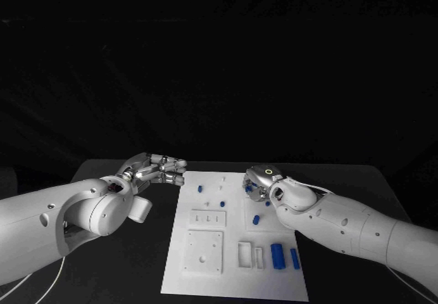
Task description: Assemble the parts on the task board
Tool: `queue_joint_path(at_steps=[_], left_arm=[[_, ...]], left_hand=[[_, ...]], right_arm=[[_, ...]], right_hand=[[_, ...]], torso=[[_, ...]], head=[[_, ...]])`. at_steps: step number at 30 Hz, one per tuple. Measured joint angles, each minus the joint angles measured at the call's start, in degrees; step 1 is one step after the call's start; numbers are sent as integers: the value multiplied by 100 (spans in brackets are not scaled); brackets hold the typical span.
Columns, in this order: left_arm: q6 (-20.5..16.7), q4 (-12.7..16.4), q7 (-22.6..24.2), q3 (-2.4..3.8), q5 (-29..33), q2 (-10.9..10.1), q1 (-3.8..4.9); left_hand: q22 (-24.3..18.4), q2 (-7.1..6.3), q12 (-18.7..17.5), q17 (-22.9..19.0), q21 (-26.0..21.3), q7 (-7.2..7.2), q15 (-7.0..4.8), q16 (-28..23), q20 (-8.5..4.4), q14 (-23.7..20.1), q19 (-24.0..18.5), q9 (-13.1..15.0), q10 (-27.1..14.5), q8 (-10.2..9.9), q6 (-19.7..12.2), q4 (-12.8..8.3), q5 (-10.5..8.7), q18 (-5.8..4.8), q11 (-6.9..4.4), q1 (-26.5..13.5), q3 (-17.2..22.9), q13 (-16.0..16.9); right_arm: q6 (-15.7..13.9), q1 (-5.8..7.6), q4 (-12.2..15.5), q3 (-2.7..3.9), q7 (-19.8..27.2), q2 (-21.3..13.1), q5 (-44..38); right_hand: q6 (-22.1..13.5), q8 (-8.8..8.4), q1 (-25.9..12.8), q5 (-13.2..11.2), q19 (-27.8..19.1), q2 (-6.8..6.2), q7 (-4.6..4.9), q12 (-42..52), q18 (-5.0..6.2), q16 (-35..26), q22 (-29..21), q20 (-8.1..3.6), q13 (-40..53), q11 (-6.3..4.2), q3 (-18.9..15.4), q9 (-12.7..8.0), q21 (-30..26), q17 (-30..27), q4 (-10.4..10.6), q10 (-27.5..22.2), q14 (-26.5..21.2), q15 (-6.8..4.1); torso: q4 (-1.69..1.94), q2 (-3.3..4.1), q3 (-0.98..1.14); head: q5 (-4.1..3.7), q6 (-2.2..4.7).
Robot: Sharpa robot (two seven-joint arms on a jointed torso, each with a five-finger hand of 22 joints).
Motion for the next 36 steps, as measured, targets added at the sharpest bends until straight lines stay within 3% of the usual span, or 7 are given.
queue_joint_path(at_steps=[6,14,28,36], left_arm=[[10,-17,-13,0,-4,1,0],[19,-47,-28,0,-10,25,0],[47,-83,-77,1,-17,135,1],[71,-106,-96,3,-23,190,3]], left_hand=[[0,0,0,0,0,0,0,0,0,0,0,0,0,0,0,0,0,0,0,0,0,0],[0,0,0,0,0,0,0,0,0,0,0,0,0,0,0,0,0,0,0,0,0,0],[-20,0,0,-1,0,0,0,0,0,0,0,0,0,0,0,0,0,0,0,0,0,0],[-27,0,0,-1,0,0,0,0,0,0,0,0,0,0,0,0,0,0,0,1,0,0]], right_arm=[[-161,-13,181,-18,-98,-6,-36],[-351,154,263,1,-272,201,-63],[-573,304,-173,5,-586,710,-91],[-629,316,-431,5,-635,895,-91]], right_hand=[[33,0,38,-20,21,-38,-25,-1,-27,0,176,-21,0,0,62,0,-28,11,63,1,0,1],[36,0,68,-21,63,-68,-28,-18,-80,-27,431,-63,0,21,83,0,-226,35,85,21,17,-14],[35,-1,68,-48,155,-68,-28,-13,-115,-50,756,-70,0,32,99,-2,-539,34,101,32,17,-12],[35,-1,68,-65,211,-68,-27,-13,-124,-50,916,-63,0,39,98,-3,-689,34,101,39,17,-11]], torso=[[8,13,-8],[22,35,-15],[49,70,-19],[108,92,-42]], head=[[3,52],[-5,126],[25,198],[-15,206]])
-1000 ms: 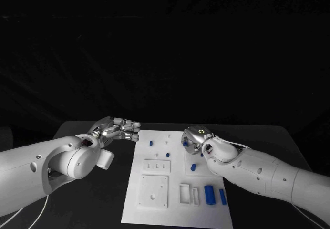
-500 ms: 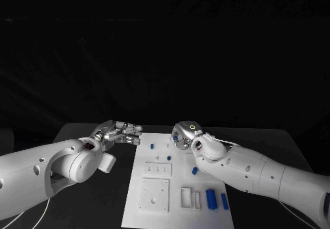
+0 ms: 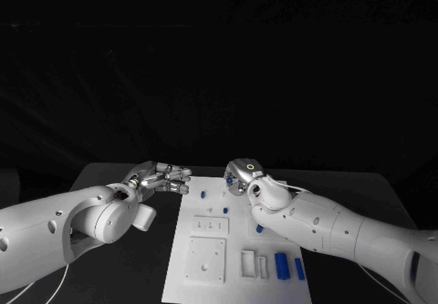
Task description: Assemble the parts on the task board
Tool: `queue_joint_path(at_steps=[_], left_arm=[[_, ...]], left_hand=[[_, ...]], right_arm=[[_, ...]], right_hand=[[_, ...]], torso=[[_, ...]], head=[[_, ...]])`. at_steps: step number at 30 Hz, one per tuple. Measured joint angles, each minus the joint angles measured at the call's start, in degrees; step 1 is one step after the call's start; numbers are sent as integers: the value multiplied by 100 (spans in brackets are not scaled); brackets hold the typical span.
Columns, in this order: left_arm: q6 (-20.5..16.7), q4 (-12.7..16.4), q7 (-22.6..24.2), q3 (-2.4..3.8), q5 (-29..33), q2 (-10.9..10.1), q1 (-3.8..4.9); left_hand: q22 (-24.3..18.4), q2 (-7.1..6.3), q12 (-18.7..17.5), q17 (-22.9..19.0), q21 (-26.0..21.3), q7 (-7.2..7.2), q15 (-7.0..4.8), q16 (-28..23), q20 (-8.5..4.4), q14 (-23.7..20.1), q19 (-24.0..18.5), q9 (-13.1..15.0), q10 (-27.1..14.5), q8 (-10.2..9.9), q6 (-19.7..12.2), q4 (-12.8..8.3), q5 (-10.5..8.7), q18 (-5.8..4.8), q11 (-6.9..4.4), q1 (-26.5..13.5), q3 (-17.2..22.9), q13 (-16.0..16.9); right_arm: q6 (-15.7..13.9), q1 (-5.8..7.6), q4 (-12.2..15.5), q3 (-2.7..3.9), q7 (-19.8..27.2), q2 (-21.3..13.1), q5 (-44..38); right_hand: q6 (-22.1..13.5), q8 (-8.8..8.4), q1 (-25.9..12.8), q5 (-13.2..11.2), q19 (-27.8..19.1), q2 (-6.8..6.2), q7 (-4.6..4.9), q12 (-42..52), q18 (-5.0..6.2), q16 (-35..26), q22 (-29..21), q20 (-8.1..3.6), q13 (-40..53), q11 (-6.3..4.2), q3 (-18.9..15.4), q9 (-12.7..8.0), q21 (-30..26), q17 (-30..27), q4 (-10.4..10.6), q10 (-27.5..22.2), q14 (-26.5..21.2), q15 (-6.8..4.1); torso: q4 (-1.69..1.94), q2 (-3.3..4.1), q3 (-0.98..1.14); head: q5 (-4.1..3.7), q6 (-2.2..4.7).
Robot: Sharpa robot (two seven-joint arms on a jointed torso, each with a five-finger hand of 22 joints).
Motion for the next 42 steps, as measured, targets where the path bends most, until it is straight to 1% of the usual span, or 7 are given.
queue_joint_path(at_steps=[9,12,15,25,32,39,42], left_arm=[[15,-2,-15,-1,-12,21,1],[18,4,-18,-1,-16,27,4],[21,11,-21,-1,-19,29,10],[27,18,-27,-1,-27,22,44],[31,18,-30,0,-33,19,56],[34,13,-32,0,-40,14,67],[36,10,-32,0,-43,16,69]], left_hand=[[0,0,0,0,0,0,0,0,0,0,0,0,0,0,0,0,0,0,0,0,0,0],[1,0,0,0,0,0,0,0,0,0,0,0,0,0,0,0,0,0,0,0,0,0],[1,-2,0,0,0,0,0,0,0,0,0,0,0,0,0,0,0,0,0,3,0,0],[1,-2,0,0,0,0,0,0,0,0,0,0,0,0,0,0,0,0,0,3,0,0],[1,-2,0,0,0,0,0,0,0,0,0,0,0,0,0,0,0,0,0,3,0,0],[-25,-3,0,0,0,0,0,0,0,0,0,0,0,0,0,-16,0,0,0,3,-16,0],[-25,-2,0,0,0,0,0,0,0,0,0,0,0,0,0,-16,0,0,0,3,-16,0]], right_arm=[[-19,3,-107,0,1,102,13],[-19,4,-131,0,8,126,16],[-19,4,-167,-1,14,138,18],[-14,4,-231,-1,19,136,21],[-6,6,-211,-1,21,117,13],[1,8,-189,0,21,105,6],[3,9,-190,0,22,116,4]], right_hand=[[-3,0,0,-5,77,0,2,0,-3,0,225,3,0,0,17,-1,-226,0,-17,0,1,1],[-3,-1,1,-6,77,-1,3,0,-3,0,257,3,0,-1,17,-1,-259,-1,-17,-1,1,1],[-3,-1,15,6,77,-15,2,0,-4,0,257,3,0,-1,17,-1,-259,-1,-17,-1,1,2],[-4,-1,15,25,160,-15,3,0,-5,1,483,3,0,-2,9,-1,-489,-5,-24,-2,9,10],[-5,-1,15,25,160,-15,3,0,-6,0,485,3,0,-3,8,-2,-489,-6,-25,-3,9,10],[-9,-2,15,25,160,-15,1,0,-7,0,485,3,0,-12,7,-4,-489,-6,-26,-12,9,10],[-9,-2,15,24,241,-15,1,0,-9,1,528,3,0,-12,1,-5,-683,-9,-31,-12,10,11]], torso=[[65,27,-37],[81,37,-43],[88,48,-46],[81,69,-52],[80,73,-52],[79,83,-52],[81,87,-55]], head=[[-29,9],[-33,12],[-33,14],[-10,-8],[-9,-25],[-7,-23],[-5,-21]])
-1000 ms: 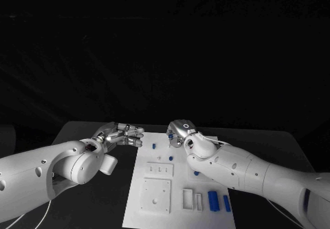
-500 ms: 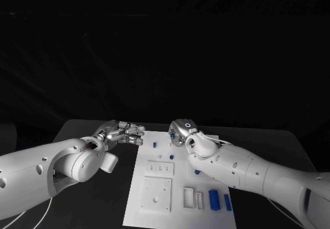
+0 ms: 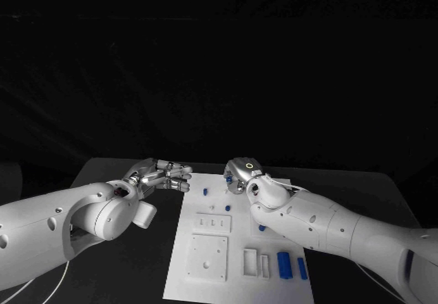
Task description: Assemble the parts on the task board
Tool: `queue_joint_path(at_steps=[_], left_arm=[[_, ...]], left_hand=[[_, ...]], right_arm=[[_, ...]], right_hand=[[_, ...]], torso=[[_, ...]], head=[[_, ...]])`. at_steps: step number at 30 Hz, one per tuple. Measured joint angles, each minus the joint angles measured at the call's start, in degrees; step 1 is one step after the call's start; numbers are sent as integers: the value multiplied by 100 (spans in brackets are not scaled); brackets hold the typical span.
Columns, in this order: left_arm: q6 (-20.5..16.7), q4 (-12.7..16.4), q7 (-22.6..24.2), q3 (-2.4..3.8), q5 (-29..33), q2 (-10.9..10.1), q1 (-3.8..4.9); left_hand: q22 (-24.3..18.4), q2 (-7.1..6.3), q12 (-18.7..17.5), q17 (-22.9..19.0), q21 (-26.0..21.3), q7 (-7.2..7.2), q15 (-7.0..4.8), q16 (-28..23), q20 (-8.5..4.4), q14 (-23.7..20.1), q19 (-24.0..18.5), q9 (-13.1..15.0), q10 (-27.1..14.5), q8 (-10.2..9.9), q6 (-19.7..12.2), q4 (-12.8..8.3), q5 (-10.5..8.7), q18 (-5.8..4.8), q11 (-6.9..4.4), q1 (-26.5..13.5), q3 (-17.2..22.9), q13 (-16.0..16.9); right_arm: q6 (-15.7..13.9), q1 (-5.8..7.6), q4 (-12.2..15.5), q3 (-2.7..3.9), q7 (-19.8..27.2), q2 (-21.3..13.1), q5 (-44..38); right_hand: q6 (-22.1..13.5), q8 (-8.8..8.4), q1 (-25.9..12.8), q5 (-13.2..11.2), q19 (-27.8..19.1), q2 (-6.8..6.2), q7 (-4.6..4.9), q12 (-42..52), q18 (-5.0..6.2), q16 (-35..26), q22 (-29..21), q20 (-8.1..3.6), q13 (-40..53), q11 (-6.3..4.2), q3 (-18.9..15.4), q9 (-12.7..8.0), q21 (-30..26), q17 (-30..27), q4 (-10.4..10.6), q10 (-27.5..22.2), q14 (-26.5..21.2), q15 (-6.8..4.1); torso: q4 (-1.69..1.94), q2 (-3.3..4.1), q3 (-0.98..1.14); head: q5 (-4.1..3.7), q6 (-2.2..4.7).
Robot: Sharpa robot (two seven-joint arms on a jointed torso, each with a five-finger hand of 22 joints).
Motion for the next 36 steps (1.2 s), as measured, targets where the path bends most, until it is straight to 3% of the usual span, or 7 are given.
queue_joint_path(at_steps=[8,20,36], left_arm=[[5,-9,-3,0,-3,8,2],[10,-72,-4,0,-19,54,5],[17,-112,-5,-1,-27,58,6]], left_hand=[[0,0,0,0,0,0,0,0,0,0,0,0,0,0,0,0,0,0,0,0,0,0],[-14,0,0,0,0,0,22,0,0,-22,0,0,0,0,0,0,0,0,0,0,0,0],[-13,0,0,0,0,0,22,0,0,-22,0,0,0,0,0,0,0,0,0,0,0,0]], right_arm=[[16,3,-8,-2,15,21,-3],[27,12,-1,3,60,17,-5],[106,-4,21,-5,63,-25,-7]], right_hand=[[-2,-2,0,-1,0,0,2,0,-2,-21,0,0,0,-1,-1,-1,-64,-8,-1,-1,0,0],[-7,-3,0,-2,40,0,6,0,-3,-21,-1,1,0,-10,-2,-9,-161,-8,-1,-10,0,1],[-9,-3,0,22,40,0,8,2,-32,-20,-2,1,0,3,-13,-7,-184,-8,-11,3,-12,-12]], torso=[[13,4,-7],[-3,26,-14],[2,24,-16]], head=[[-8,-16],[-4,-30],[3,-58]])
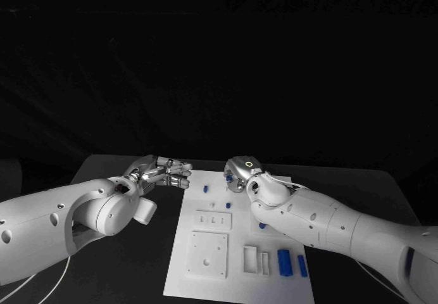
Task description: Assemble the parts on the task board
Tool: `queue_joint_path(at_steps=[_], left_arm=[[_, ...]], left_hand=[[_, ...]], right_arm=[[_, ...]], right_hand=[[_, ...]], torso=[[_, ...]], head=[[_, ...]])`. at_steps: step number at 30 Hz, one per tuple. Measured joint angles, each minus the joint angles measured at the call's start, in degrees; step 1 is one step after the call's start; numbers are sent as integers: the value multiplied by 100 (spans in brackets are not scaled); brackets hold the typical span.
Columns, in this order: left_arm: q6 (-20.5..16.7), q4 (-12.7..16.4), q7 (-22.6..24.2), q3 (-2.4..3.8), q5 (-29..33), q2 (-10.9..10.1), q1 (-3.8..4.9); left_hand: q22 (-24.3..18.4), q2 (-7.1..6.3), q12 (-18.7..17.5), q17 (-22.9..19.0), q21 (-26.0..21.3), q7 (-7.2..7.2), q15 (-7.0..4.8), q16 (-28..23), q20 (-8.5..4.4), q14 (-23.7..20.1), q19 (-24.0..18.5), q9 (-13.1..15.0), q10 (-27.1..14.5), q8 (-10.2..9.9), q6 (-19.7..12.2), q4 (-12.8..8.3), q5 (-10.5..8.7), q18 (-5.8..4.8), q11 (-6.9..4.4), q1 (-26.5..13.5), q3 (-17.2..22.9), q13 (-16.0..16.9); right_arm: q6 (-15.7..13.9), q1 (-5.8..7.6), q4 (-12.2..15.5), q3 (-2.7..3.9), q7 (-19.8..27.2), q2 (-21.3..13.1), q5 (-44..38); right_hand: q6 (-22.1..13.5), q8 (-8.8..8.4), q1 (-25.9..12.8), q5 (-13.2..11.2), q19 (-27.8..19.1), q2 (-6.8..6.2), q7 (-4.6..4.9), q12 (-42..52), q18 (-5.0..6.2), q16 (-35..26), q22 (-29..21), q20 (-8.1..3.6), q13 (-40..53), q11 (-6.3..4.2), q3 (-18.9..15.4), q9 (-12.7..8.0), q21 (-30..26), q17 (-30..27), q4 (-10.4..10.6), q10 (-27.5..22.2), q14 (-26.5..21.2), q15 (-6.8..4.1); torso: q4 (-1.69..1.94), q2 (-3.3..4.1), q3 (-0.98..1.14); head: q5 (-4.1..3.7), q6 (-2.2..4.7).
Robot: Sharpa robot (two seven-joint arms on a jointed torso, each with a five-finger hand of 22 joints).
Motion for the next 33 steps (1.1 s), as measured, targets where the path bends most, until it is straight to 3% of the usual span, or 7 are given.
queue_joint_path(at_steps=[13,16,18,21,23,27,33], left_arm=[[2,-10,-1,0,-3,-7,0],[3,-12,-1,0,-3,-7,0],[3,-13,-1,0,-4,-6,0],[3,-15,-1,0,-4,-6,0],[3,-18,-1,0,-4,-8,0],[3,-30,-1,0,-4,-18,0],[3,-33,-2,0,-5,-65,1]], left_hand=[[0,0,0,0,0,0,0,0,0,0,0,0,0,0,0,0,0,0,0,0,0,0],[0,0,0,0,0,0,0,0,0,0,0,0,0,0,0,0,0,-1,0,0,0,0],[-16,0,0,0,0,0,0,0,0,0,0,0,-21,0,0,0,0,0,21,0,0,0],[-22,0,0,0,0,0,0,0,0,0,0,0,-21,0,0,0,0,0,21,0,0,0],[-22,0,0,0,0,0,0,0,0,0,0,0,-21,0,0,0,0,0,21,0,0,0],[-22,0,0,0,0,0,0,0,0,0,0,0,-21,0,0,0,0,0,21,0,0,0],[-22,0,0,0,0,0,0,0,0,0,0,0,-21,0,0,0,0,0,21,0,0,0]], right_arm=[[8,-3,41,0,-24,-35,-28],[9,-8,24,-1,-16,-30,0],[11,-15,6,-5,-2,-30,35],[9,-19,-8,-6,23,-30,91],[-3,-19,-10,-6,43,-34,134],[-42,-19,60,-6,71,-111,201],[-120,-23,609,70,87,-546,297]], right_hand=[[-28,0,-1,-1,0,-1,28,0,24,-48,-1,0,0,-4,22,-8,-173,-19,-12,-4,0,0],[-367,1,-65,-1,-23,-64,119,37,116,-106,-1,25,2,-79,111,-93,-479,-57,29,-236,-44,47],[-685,1,-135,51,-45,-206,168,110,164,-178,-1,132,79,20,162,-115,-748,-103,54,-649,-30,139],[-1184,1,22,57,12,-412,58,77,355,-357,-263,299,20,222,-719,-118,-1396,-243,235,-1573,3,252],[-1306,1,336,44,30,-519,-10,43,441,-453,-549,358,-14,305,-1238,-118,-1727,-319,582,-2111,31,284],[-1393,1,469,44,31,-652,-92,20,445,-470,-685,359,-27,358,-1498,-118,-1868,-338,850,-2599,38,291],[-1372,1,487,44,31,-670,-72,20,446,-502,-734,359,-27,327,-1475,-117,-1872,-338,933,-2294,38,291]], torso=[[-2,4,0],[-2,5,-3],[-2,6,-4],[-2,9,-7],[-2,9,-7],[-8,9,-7],[-25,8,1]], head=[[13,14],[15,16],[15,17],[13,18],[9,18],[6,16],[1,38]])
